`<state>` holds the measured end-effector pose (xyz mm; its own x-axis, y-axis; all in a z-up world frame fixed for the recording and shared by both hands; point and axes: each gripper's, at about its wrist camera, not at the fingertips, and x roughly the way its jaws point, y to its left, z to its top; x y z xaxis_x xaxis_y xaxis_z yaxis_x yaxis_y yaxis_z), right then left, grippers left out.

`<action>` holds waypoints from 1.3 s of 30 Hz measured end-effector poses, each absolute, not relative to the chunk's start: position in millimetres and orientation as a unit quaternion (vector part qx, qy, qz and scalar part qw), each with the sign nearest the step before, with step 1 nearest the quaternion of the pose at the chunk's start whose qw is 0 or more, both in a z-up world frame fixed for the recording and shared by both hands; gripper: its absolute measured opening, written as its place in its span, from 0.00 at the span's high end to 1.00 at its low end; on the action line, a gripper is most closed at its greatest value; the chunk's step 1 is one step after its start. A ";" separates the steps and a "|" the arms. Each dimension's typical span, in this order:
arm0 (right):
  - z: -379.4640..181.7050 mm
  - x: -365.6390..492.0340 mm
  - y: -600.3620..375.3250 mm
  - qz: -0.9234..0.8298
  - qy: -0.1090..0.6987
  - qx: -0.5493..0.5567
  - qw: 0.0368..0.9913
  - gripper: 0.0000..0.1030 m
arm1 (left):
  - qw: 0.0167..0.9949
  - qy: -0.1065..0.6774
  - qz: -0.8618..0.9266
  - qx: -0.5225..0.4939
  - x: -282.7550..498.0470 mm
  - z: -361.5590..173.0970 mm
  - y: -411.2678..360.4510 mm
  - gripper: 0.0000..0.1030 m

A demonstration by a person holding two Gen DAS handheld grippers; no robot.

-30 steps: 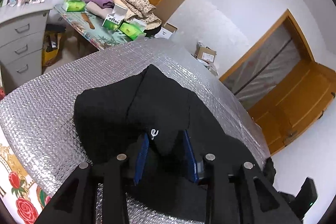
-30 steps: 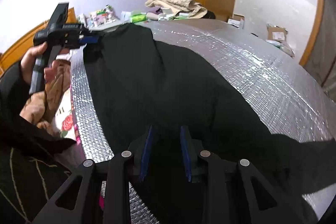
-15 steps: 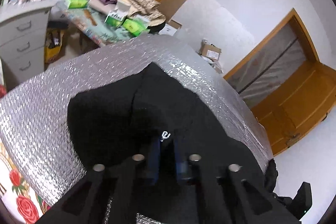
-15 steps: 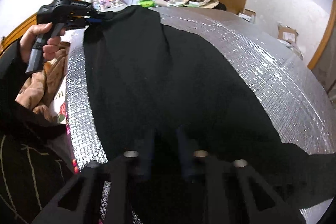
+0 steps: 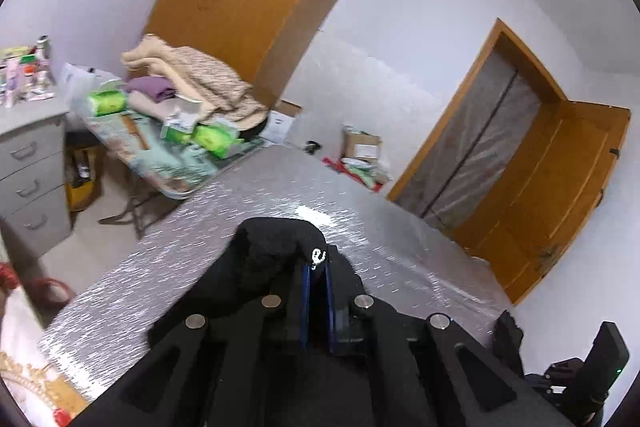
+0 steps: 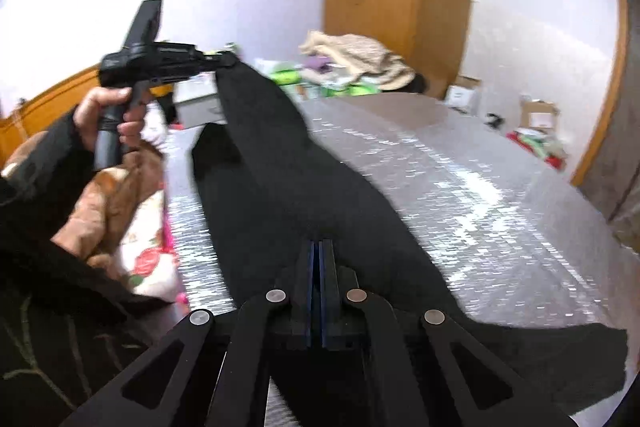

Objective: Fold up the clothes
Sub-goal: 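Lower the folded sweatshirt onto the foil and open both grippers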

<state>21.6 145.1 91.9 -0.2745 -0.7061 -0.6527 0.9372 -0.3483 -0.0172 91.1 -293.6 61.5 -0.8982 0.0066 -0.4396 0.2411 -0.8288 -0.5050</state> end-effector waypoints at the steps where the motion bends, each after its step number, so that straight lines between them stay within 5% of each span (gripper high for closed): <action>1: 84.6 24.4 141.9 -0.761 0.205 0.292 0.542 0.98 | 0.073 0.294 -0.925 0.229 95.5 49.5 -298.8 0.94; 8: 19.6 18.6 114.3 -0.711 0.215 0.380 0.551 0.97 | 0.107 0.319 -0.890 0.307 100.4 -24.3 -311.0 0.93; 18: 29.5 28.0 123.0 -0.720 0.223 0.367 0.545 0.88 | 0.108 0.295 -0.898 0.307 108.1 -15.0 -308.5 0.91; 27: 66.9 -4.6 136.4 -0.773 0.150 0.332 0.519 0.80 | 0.131 0.289 -0.903 0.290 127.8 2.0 -305.9 0.88; 32: 68.2 -31.9 133.5 -0.787 0.101 0.351 0.497 0.77 | 0.152 0.281 -0.857 0.404 106.4 -21.0 -307.6 0.81; 39: 70.7 -68.2 122.0 -0.795 0.059 0.373 0.474 0.75 | 0.198 0.278 -0.871 0.354 129.2 8.0 -315.6 0.81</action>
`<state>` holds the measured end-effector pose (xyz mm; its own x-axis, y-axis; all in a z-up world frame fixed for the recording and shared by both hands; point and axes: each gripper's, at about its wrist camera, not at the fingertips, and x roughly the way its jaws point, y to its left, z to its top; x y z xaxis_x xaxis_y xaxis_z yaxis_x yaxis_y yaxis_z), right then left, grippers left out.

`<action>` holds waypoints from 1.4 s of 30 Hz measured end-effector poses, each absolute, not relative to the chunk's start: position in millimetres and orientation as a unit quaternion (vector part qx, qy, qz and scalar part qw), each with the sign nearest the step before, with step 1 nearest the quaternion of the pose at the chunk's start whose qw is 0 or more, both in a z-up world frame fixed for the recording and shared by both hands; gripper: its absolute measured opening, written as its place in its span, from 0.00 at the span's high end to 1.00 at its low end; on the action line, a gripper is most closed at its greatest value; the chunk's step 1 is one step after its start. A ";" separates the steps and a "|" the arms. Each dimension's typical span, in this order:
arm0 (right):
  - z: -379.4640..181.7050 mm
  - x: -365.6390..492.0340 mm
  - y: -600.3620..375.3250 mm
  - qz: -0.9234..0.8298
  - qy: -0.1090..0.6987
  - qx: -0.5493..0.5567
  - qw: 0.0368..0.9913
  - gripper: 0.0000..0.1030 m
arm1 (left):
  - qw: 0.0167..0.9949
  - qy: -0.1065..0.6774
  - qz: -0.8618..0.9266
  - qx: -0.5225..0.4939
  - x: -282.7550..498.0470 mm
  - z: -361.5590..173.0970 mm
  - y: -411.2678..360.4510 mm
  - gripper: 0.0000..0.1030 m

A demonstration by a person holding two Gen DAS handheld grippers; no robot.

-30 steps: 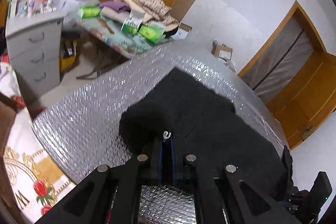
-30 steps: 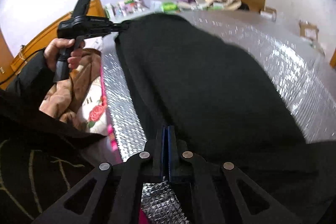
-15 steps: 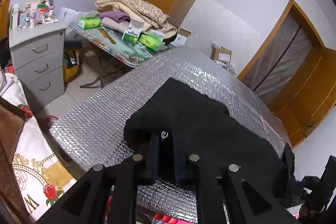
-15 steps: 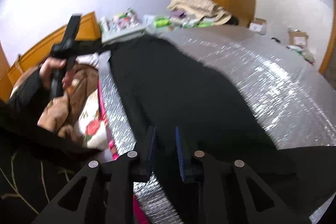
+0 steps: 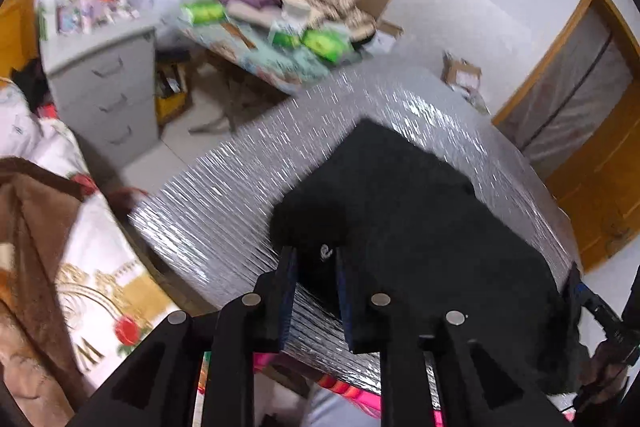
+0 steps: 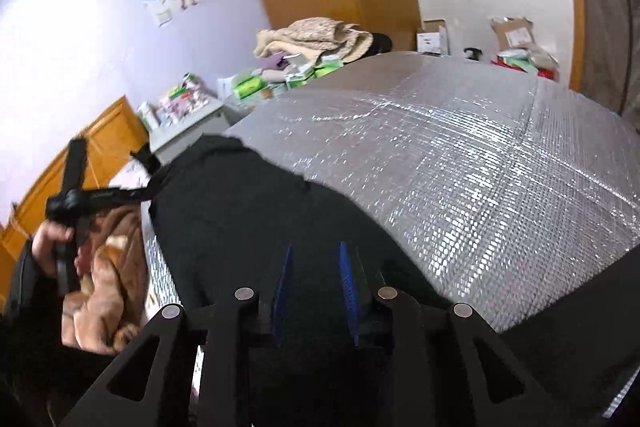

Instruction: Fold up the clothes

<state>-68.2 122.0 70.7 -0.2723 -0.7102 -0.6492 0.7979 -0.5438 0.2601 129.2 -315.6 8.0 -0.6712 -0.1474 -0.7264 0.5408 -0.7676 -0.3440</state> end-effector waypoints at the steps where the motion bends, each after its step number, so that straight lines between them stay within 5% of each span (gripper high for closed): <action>1: 72.3 -74.8 119.7 -0.796 0.050 0.376 0.472 0.75 | 0.216 0.272 -0.874 0.341 132.8 13.7 -317.0 0.81; 8: 75.3 -105.0 102.0 -0.781 -0.002 0.404 0.476 0.73 | 0.164 0.252 -0.909 0.289 100.4 37.9 -302.5 0.81; 16: 42.3 -138.0 76.5 -0.743 -0.017 0.487 0.459 0.73 | 0.133 0.263 -0.893 0.339 25.2 -6.6 -301.3 0.81; 34: 14.6 -148.9 56.4 -0.683 -0.012 0.537 0.496 0.71 | 0.133 0.274 -0.895 0.326 28.1 -30.1 -313.5 0.86; 38: 15.0 -141.2 46.7 -0.680 0.008 0.526 0.510 0.89 | 0.133 0.272 -0.895 0.327 26.4 -31.6 -314.0 0.86; 42: 30.5 -147.7 61.8 -0.718 -0.013 0.494 0.491 0.92 | 0.130 0.265 -0.896 0.332 20.9 -30.6 -314.1 0.86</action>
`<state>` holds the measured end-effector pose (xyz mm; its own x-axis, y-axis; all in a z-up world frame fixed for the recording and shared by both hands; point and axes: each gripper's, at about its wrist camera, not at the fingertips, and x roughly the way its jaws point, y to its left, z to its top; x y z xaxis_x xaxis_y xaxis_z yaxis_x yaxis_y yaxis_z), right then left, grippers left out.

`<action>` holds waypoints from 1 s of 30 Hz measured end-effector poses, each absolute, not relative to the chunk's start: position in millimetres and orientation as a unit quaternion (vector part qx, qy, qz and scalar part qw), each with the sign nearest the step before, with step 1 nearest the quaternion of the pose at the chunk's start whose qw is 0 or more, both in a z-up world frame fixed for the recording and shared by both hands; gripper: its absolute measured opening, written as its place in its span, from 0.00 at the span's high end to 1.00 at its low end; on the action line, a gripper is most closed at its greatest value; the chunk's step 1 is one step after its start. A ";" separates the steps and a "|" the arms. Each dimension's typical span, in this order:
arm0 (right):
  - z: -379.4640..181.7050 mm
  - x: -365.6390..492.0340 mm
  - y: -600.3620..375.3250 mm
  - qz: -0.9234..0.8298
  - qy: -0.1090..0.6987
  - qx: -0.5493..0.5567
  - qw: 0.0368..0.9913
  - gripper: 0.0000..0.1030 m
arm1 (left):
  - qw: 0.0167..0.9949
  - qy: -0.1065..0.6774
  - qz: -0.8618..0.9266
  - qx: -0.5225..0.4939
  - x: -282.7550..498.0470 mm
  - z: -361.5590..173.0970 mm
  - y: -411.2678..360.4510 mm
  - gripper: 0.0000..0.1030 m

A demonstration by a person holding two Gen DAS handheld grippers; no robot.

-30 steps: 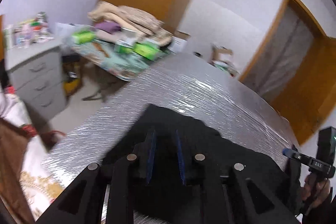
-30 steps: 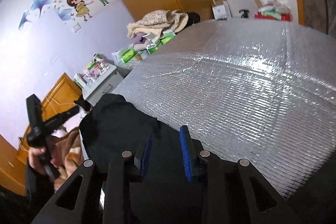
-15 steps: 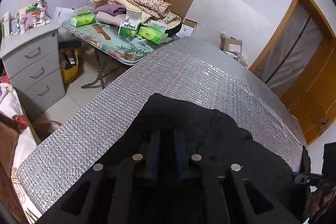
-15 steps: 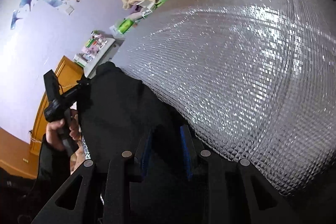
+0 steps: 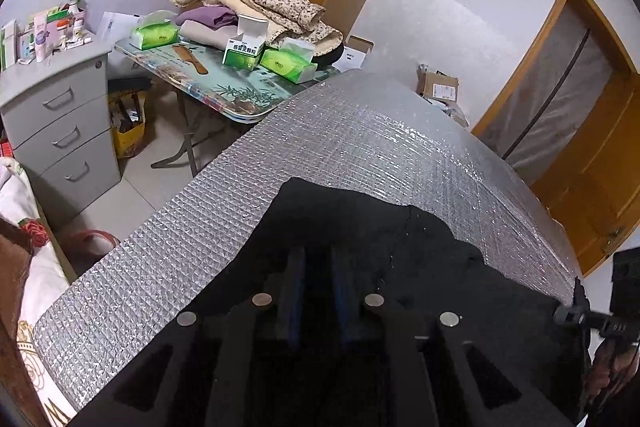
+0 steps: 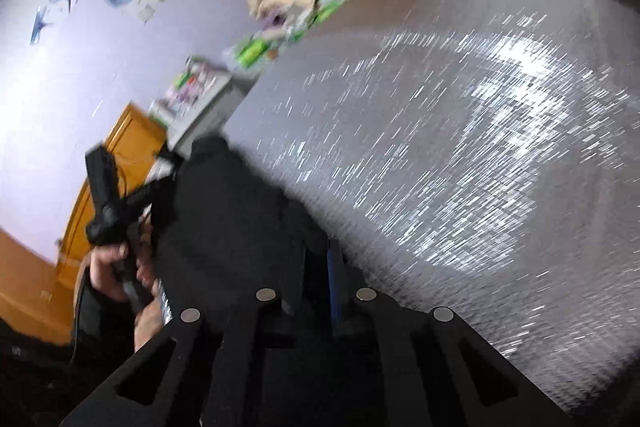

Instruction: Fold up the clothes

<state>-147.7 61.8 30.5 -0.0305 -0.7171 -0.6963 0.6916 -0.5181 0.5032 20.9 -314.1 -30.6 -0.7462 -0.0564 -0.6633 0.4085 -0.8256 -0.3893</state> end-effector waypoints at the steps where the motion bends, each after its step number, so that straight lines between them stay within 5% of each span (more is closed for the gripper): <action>1: 30.9 -152.3 64.8 -0.722 -0.022 0.493 0.485 0.92 | 0.128 0.264 -0.896 0.333 19.6 -30.5 -314.2 0.86; 12: 56.1 -127.9 86.5 -0.756 -0.025 0.452 0.472 0.79 | 0.109 0.268 -0.911 0.293 37.1 0.9 -315.1 0.86; 21: 34.8 -106.4 68.5 -0.745 0.019 0.471 0.472 0.79 | 0.076 0.230 -0.902 0.358 -30.0 -6.6 -296.3 0.86; 24: 18.3 -111.2 74.6 -0.742 0.011 0.492 0.454 0.86 | 0.093 0.252 -0.890 0.367 -45.0 -18.0 -310.3 0.89; 25: 16.7 -113.2 79.4 -0.742 -0.004 0.493 0.454 0.88 | 0.104 0.260 -0.885 0.371 -47.6 -19.6 -315.5 0.98; 30: 16.3 -112.8 98.1 -0.742 -0.036 0.498 0.448 0.93 | 0.096 0.297 -0.882 0.353 -35.3 -13.5 -323.8 0.97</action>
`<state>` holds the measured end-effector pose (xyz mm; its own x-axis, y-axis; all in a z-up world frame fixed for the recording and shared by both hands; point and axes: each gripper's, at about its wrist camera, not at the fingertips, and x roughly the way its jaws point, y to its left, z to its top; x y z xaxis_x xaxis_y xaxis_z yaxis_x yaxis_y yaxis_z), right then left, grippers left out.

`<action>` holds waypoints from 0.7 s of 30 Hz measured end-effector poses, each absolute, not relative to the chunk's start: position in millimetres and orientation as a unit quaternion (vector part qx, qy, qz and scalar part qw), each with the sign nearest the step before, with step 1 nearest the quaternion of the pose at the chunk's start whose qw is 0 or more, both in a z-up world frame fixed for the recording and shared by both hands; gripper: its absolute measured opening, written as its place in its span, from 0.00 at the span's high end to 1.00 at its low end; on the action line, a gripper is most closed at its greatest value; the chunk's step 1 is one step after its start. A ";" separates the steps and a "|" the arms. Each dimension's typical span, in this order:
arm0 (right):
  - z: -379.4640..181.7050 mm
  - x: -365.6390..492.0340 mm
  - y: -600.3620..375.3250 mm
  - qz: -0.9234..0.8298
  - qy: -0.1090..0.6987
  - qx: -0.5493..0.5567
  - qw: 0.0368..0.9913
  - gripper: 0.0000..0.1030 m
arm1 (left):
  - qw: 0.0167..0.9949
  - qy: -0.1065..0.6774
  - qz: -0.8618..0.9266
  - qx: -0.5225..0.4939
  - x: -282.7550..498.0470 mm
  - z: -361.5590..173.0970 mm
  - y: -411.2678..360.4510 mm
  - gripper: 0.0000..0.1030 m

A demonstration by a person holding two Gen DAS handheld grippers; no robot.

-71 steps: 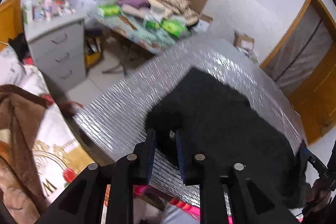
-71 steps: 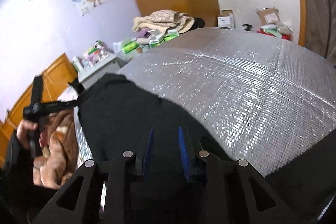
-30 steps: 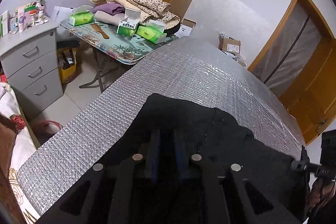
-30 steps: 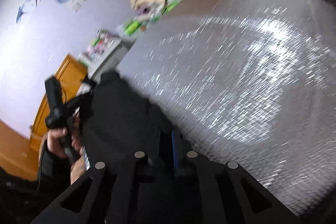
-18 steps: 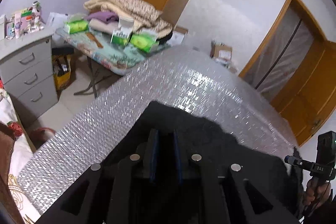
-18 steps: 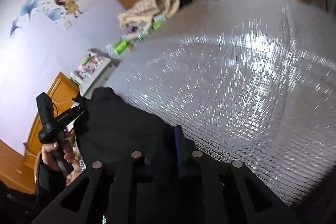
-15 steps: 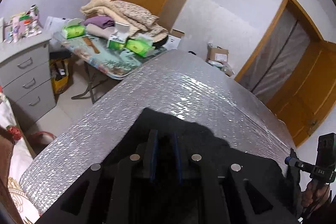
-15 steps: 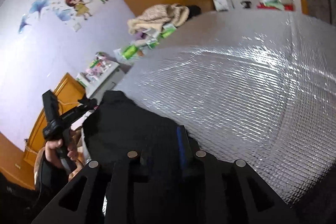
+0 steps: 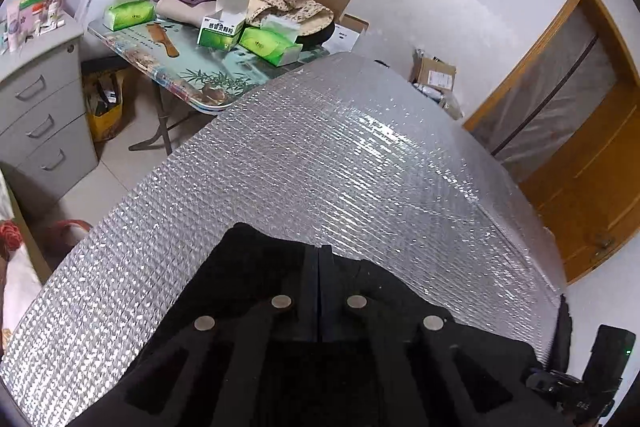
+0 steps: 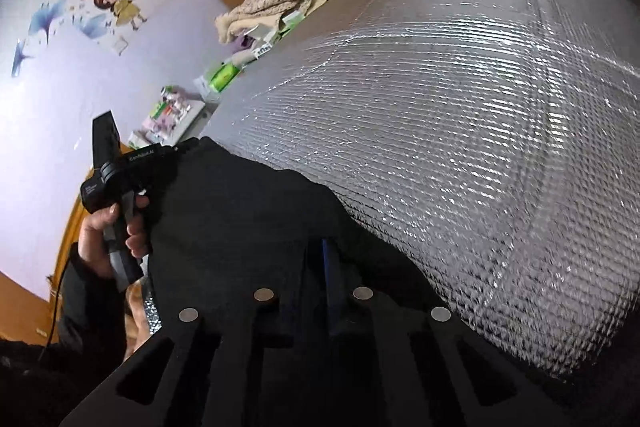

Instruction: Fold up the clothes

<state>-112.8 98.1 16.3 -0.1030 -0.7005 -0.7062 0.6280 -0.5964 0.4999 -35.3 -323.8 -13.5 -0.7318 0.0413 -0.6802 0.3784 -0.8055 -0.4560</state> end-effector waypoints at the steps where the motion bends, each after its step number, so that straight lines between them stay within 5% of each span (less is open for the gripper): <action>1: 19.2 -108.7 100.9 -0.745 -0.032 0.493 0.449 0.90 | 0.091 0.289 -0.889 0.344 -27.5 -8.4 -320.5 0.96; 17: 26.2 -23.5 104.1 -0.713 0.059 0.462 0.523 0.86 | 0.078 0.210 -0.911 0.346 89.2 -14.7 -266.4 0.94; 21: 36.3 -24.1 124.5 -0.734 0.031 0.447 0.510 0.86 | 0.058 0.196 -0.922 0.328 84.9 2.4 -247.4 0.94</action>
